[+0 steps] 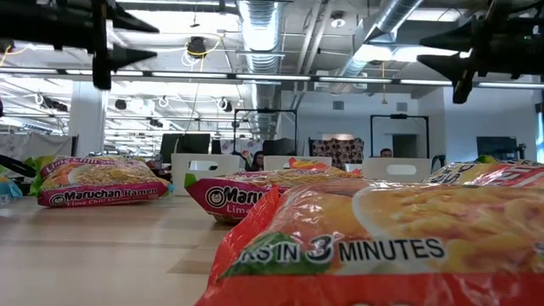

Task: Sort Maruchan noodles
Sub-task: Put the green noodle pack into the right white bin

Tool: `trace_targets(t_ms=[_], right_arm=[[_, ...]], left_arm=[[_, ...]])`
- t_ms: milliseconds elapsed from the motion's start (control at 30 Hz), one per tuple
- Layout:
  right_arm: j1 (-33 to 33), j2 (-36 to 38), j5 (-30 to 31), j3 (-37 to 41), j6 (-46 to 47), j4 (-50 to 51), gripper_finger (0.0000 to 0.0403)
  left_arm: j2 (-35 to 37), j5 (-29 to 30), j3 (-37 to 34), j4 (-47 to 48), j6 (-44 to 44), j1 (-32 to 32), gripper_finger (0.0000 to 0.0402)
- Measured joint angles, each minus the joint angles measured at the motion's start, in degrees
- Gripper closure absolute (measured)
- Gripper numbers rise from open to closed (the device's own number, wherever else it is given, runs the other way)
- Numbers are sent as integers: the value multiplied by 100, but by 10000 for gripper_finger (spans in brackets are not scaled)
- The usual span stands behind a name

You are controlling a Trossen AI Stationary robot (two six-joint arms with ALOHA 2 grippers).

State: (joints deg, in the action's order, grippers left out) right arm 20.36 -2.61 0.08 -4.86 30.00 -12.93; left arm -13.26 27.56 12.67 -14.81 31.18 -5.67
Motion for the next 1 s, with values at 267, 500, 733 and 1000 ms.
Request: trace_targets(t_ms=[267, 500, 733, 1000], right_arm=[[1, 0, 0, 0, 0, -17, 243], [4, -2, 0, 0, -2, -477, 243], [7, 0, 0, -129, -71, -674, 243], [4, -2, 0, -199, -457, -489, 243]], left_arm=[[-465, 36, 1191, 1234, -216, 0, 205], [-1334, 13, 2283, 2787, -23, 0, 205], [-2006, -167, 3005, 4442, 411, 0, 205], [-2498, -775, 3023, 5204, 1072, -89, 205]])
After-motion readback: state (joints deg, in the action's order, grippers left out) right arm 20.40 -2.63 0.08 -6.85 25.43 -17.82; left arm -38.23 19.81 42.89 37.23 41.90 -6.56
